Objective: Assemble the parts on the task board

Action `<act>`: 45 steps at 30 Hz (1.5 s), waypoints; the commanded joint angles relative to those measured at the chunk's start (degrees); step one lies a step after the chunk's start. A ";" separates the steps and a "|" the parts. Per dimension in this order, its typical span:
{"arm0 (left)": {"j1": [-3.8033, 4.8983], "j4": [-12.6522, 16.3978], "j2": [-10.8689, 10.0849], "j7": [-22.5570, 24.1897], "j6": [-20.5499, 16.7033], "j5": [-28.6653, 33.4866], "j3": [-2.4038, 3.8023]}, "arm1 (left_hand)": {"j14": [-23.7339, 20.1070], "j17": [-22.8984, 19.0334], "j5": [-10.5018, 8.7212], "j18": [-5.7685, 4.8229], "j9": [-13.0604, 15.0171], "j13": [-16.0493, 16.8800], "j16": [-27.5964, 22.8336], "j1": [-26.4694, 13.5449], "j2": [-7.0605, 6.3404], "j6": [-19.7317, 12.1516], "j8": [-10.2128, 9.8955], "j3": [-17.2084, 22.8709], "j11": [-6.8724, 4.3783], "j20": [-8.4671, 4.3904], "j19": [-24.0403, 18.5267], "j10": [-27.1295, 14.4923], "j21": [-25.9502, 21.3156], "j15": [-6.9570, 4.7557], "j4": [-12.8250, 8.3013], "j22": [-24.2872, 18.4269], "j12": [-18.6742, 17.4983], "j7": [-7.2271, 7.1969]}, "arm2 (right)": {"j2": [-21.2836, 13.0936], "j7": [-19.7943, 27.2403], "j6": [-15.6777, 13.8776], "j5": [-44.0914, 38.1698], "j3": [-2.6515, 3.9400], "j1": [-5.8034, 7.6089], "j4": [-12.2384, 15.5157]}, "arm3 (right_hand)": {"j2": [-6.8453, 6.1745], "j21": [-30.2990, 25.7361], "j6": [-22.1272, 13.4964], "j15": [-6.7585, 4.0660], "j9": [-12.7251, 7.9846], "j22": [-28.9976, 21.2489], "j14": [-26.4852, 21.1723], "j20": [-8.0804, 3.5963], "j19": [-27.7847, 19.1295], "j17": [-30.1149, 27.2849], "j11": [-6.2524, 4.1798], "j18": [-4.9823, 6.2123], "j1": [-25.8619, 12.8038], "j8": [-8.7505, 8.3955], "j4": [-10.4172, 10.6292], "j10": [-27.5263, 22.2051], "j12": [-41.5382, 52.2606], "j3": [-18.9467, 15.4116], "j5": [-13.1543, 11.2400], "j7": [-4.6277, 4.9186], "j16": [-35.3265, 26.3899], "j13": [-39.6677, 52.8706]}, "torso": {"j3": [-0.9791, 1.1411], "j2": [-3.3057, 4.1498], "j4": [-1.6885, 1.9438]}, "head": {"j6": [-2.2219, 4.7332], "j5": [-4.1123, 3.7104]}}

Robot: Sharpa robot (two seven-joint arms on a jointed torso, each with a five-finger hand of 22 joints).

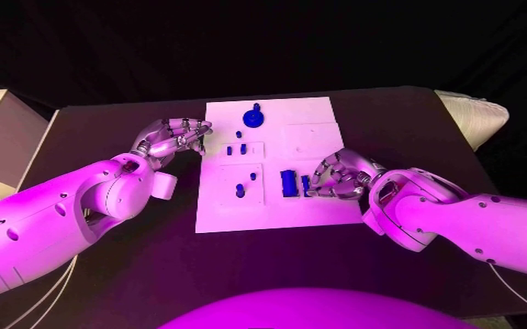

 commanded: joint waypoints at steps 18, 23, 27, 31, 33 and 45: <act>0.40 -7.23 4.38 5.81 -5.27 6.90 0.12 | -9.66 -7.46 -0.12 0.33 -0.22 -1.96 -15.80 1.51 -0.49 -0.21 0.85 0.61 0.67 1.83 -6.73 1.70 -10.53 1.96 2.37 -5.48 -1.30 -0.07 | 10.37 41.10 -6.35 41.83 0.34 3.48 -25.41 | -1.86 -52.72 -2.91 4.83 -7.29 -30.53 -14.98 5.80 -17.61 -38.35 4.54 6.05 5.13 -9.43 -0.40 -17.65 -70.34 16.70 1.93 4.25 -52.97 -40.36 | -1.03 -3.70 -1.47 | 5.69 2.49; 1.26 -11.41 6.63 8.06 -8.21 9.11 0.14 | -10.89 -13.60 -0.28 0.29 -0.55 -2.36 -33.35 2.68 -1.14 -1.83 0.59 0.59 2.31 5.08 -10.38 3.81 -24.24 4.55 2.64 -14.17 -11.46 -0.60 | 13.65 44.02 -3.10 45.65 0.60 3.59 -30.94 | -3.68 -53.60 -2.51 6.86 -9.33 -37.66 -17.65 8.04 -22.92 -43.46 6.15 5.99 3.76 -12.83 -0.75 -15.88 -78.76 22.89 1.03 5.53 -65.22 -53.64 | -0.79 -4.59 -1.59 | 6.83 3.40; 1.54 -13.12 7.77 8.96 -8.86 9.69 0.14 | -11.34 -15.20 -0.21 0.34 -1.54 -2.38 -40.48 2.94 -1.09 -2.63 -0.26 0.11 3.23 6.27 -10.28 5.18 -30.63 5.65 2.39 -18.76 -16.70 -1.39 | 15.34 44.85 -0.70 46.84 0.77 3.61 -33.47 | -4.16 -53.54 -2.52 7.96 -9.97 -42.60 -18.42 9.27 -24.98 -46.13 6.75 6.12 2.53 -14.66 -1.43 -15.35 -82.35 25.07 0.78 6.13 -70.85 -60.08 | -0.48 -4.91 -1.73 | 7.26 3.70; 1.58 -12.96 7.58 5.97 -6.91 7.49 -0.04 | -55.08 -23.95 -15.80 -9.72 -14.22 -5.95 -66.29 -23.47 10.79 -51.30 -13.78 -24.99 -7.78 -9.73 -50.27 -48.95 -50.60 -3.90 -9.88 -39.81 -30.82 -11.05 | 15.35 41.21 -4.56 43.90 0.85 3.59 -33.15 | 10.11 -57.10 -55.93 4.20 -28.59 -74.90 -39.11 -1.55 -82.87 -74.91 0.54 -4.43 -24.34 -27.69 -16.69 -37.26 -87.84 -1.12 -10.38 -4.24 -89.31 -74.91 | -0.67 -4.62 -1.58 | 7.13 3.52; 1.86 -12.50 7.57 6.20 -7.61 7.70 -0.46 | -55.08 -23.95 -15.80 -9.72 -14.22 -5.95 -66.29 -28.11 10.79 -51.30 -13.78 -24.99 -7.78 -9.73 -50.27 -48.95 -50.60 -3.90 -9.88 -39.81 -30.82 -11.05 | 15.32 41.44 -4.84 44.61 1.06 3.47 -32.58 | 10.11 -57.10 -55.93 4.20 -28.59 -74.90 -42.68 -1.55 -82.87 -74.91 0.54 -4.43 -29.03 -27.69 -16.69 -40.97 -87.84 -1.12 -10.38 -4.24 -89.31 -74.91 | -0.66 -4.87 -1.54 | 7.48 3.49; 7.46 -3.30 7.46 10.74 -21.41 11.94 -8.84 | -55.08 -23.95 -15.80 -9.72 -14.22 -5.95 -66.29 -80.76 10.79 -51.30 -13.78 -24.99 -7.78 -9.73 -50.27 -48.95 -50.60 -3.90 -9.88 -39.81 -30.82 -11.05 | 14.80 45.80 -10.05 57.95 5.05 1.25 -21.69 | 10.11 -57.10 -55.93 4.20 -28.59 -74.90 -84.12 -1.55 -82.87 -74.91 0.54 -4.43 -81.27 -27.69 -16.69 -83.98 -87.84 -1.12 -10.38 -4.24 -89.31 -74.91 | -0.50 -8.68 -0.95 | 12.80 3.07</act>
